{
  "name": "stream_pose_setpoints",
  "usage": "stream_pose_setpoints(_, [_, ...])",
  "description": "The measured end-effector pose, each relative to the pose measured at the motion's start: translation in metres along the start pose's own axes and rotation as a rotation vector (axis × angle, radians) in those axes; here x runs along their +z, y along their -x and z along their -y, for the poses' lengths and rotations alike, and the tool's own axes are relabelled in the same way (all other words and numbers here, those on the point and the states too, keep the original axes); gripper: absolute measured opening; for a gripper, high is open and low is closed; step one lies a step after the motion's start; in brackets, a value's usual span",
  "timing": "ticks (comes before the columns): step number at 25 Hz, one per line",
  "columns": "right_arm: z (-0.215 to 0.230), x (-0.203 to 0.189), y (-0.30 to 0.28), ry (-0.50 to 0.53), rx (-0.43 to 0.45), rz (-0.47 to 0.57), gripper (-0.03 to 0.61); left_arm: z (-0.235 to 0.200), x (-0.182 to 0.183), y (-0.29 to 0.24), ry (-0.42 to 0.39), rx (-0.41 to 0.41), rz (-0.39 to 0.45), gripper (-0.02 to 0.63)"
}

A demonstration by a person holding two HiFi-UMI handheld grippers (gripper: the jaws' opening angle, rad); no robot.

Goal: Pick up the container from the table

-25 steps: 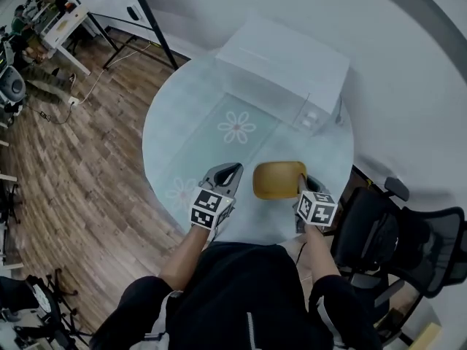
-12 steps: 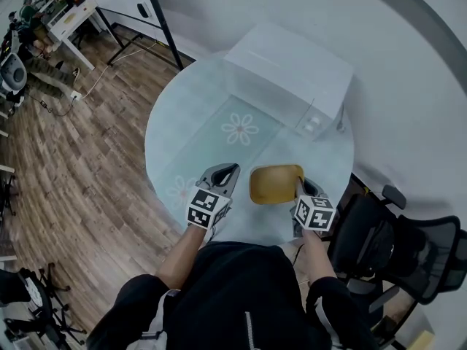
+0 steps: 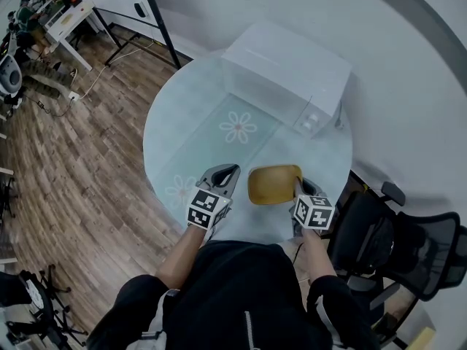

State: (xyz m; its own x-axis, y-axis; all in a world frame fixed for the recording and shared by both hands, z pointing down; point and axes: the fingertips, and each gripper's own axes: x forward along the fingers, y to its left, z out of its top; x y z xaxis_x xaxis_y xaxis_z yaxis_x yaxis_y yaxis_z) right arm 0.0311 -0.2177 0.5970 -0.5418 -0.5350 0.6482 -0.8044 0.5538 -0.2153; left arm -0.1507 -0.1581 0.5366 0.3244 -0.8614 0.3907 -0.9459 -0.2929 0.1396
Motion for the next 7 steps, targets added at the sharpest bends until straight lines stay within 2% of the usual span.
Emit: stream_pose_setpoints(7, [0.0014,-0.0009,0.0021,0.003,0.002,-0.010,0.026,0.0034,0.0001,-0.0009,-0.003,-0.008,-0.007,0.017])
